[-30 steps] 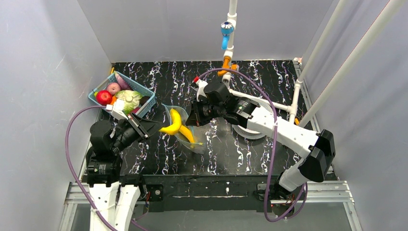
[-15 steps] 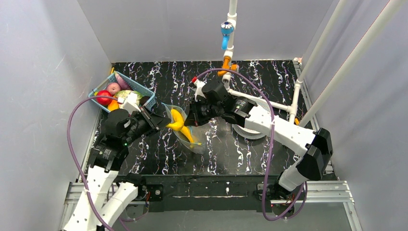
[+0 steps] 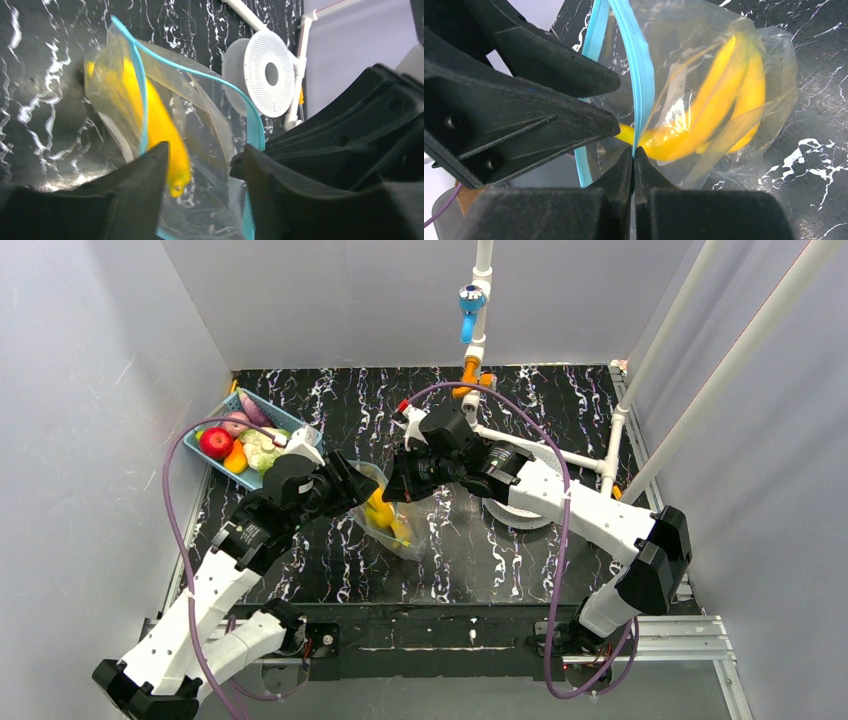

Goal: Place the food in the zip-top bag and seal the zipper

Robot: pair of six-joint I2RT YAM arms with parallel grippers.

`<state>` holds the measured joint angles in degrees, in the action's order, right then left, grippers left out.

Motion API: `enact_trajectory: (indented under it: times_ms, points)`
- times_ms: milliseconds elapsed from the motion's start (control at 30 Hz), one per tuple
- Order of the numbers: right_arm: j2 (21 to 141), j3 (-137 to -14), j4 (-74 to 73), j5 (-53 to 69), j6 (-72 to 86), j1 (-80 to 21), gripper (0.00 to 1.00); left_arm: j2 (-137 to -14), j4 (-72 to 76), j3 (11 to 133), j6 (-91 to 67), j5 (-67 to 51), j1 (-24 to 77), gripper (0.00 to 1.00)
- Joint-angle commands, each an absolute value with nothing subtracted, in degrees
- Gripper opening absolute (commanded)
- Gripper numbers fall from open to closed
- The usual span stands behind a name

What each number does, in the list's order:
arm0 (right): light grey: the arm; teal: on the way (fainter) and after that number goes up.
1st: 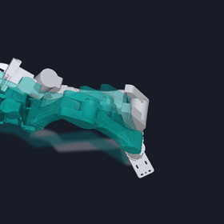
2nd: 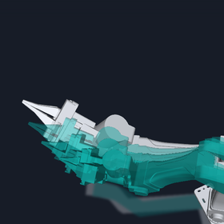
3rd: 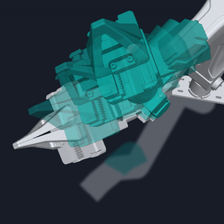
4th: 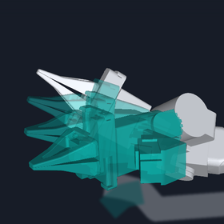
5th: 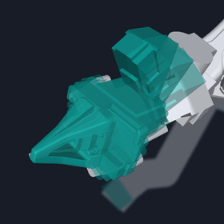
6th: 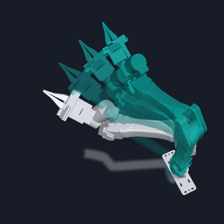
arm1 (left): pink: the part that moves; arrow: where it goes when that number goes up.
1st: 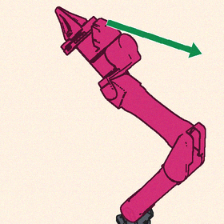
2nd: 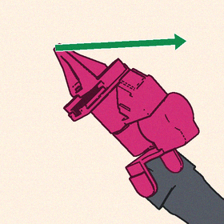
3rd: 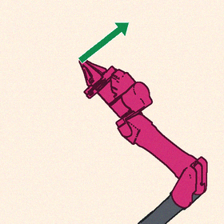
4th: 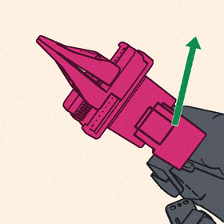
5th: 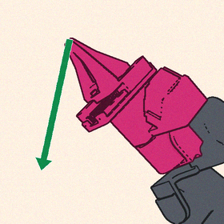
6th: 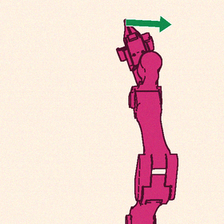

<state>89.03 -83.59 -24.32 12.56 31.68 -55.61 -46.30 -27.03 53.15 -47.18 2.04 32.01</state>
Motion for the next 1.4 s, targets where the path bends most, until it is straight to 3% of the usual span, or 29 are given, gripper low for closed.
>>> enact_trajectory:
  times_ms: [0, 100, 467, 800, 967, 1100, 1233, 1367]
  points:
    - [87.9, -84.9, -22.2, 12.7, 31.1, -55.8, 0.01, -44.5, -26.4, 55.0, -46.9, 4.8, 32.3, 0.61]
    - [87.5, -84.0, -22.0, 12.5, 30.9, -55.8, 0.01, -42.3, -27.0, 54.2, -46.6, 3.8, 32.3, 0.69]
    - [87.2, -82.9, -21.5, 12.9, 30.6, -55.7, 0.01, -34.7, -38.0, 57.4, -42.9, 7.2, 32.3, 0.76]
    - [86.8, -81.3, -21.0, 13.5, 29.6, -55.7, 0.01, -31.1, -55.5, 66.5, -35.1, 26.4, 32.2, 0.85]
    - [85.8, -81.3, -21.1, 12.5, 28.4, -55.7, 0.01, -34.2, -53.7, 68.2, -27.5, 36.3, 32.3, 0.97]
    - [85.5, -80.8, -21.0, 12.5, 28.1, -55.7, 0.01, -41.5, -52.1, 68.2, -26.1, 43.0, 32.1, 0.98]
    - [84.8, -80.1, -21.1, 12.3, 27.7, -55.7, 0.01, -46.8, -45.1, 66.1, -22.6, 39.5, 27.4, 0.98]
    - [84.4, -79.5, -20.5, 13.2, 27.7, -55.7, 0.01, -52.1, -42.2, 65.0, -23.3, 20.2, 9.4, 0.98]
